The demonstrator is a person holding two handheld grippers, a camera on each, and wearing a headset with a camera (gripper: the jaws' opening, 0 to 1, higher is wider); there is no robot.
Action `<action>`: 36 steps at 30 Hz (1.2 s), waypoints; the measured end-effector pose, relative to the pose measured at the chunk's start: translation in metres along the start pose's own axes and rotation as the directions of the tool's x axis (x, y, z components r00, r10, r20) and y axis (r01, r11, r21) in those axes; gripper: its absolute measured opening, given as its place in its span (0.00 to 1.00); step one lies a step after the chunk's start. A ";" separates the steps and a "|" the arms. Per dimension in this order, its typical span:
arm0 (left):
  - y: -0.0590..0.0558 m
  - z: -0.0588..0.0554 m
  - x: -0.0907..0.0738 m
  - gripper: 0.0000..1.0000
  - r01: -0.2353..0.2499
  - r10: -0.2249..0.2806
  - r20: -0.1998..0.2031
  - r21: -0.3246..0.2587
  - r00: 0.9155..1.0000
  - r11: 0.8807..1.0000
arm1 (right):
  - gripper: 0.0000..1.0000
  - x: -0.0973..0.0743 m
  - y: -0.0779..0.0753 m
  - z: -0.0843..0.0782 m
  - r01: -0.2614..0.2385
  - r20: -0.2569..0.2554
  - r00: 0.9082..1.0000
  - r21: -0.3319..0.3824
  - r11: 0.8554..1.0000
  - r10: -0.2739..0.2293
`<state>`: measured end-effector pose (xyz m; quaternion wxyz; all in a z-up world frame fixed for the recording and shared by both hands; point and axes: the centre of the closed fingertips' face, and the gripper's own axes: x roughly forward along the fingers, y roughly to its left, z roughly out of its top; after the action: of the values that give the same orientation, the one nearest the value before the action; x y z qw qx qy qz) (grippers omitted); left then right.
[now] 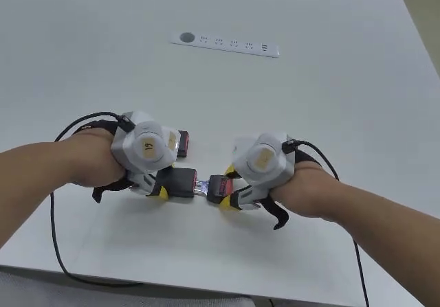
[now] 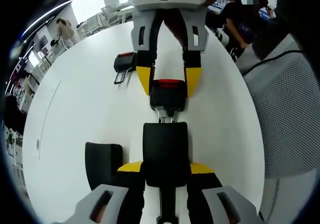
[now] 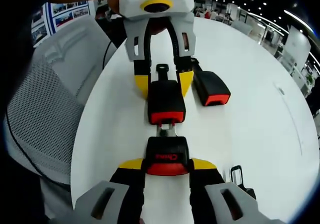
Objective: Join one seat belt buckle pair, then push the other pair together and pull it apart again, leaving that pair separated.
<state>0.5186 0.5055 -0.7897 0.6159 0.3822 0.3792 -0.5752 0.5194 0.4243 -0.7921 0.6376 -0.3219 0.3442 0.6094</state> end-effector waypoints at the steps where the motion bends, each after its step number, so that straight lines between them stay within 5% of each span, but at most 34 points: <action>1: 0.000 0.000 0.000 0.32 0.001 -0.001 0.001 0.000 1.000 1.000 | 0.30 0.000 0.000 0.001 -0.002 -0.001 1.000 0.001 1.000 0.002; 10: 0.001 -0.001 0.002 0.32 0.007 -0.007 -0.005 -0.002 1.000 1.000 | 0.30 0.006 0.000 0.007 -0.001 -0.023 1.000 0.004 1.000 0.001; 21: 0.001 -0.004 0.002 0.32 0.007 -0.007 0.008 -0.020 1.000 1.000 | 0.29 0.013 -0.003 0.020 -0.001 0.009 1.000 0.020 1.000 0.000; 36: 0.003 -0.006 0.004 0.32 -0.001 0.001 0.016 -0.030 1.000 1.000 | 0.30 0.016 -0.004 0.017 0.005 -0.007 1.000 0.011 1.000 -0.005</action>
<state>0.5217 0.5090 -0.7961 0.6249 0.3684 0.3828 -0.5720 0.5241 0.4469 -0.7965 0.6396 -0.3212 0.3491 0.6048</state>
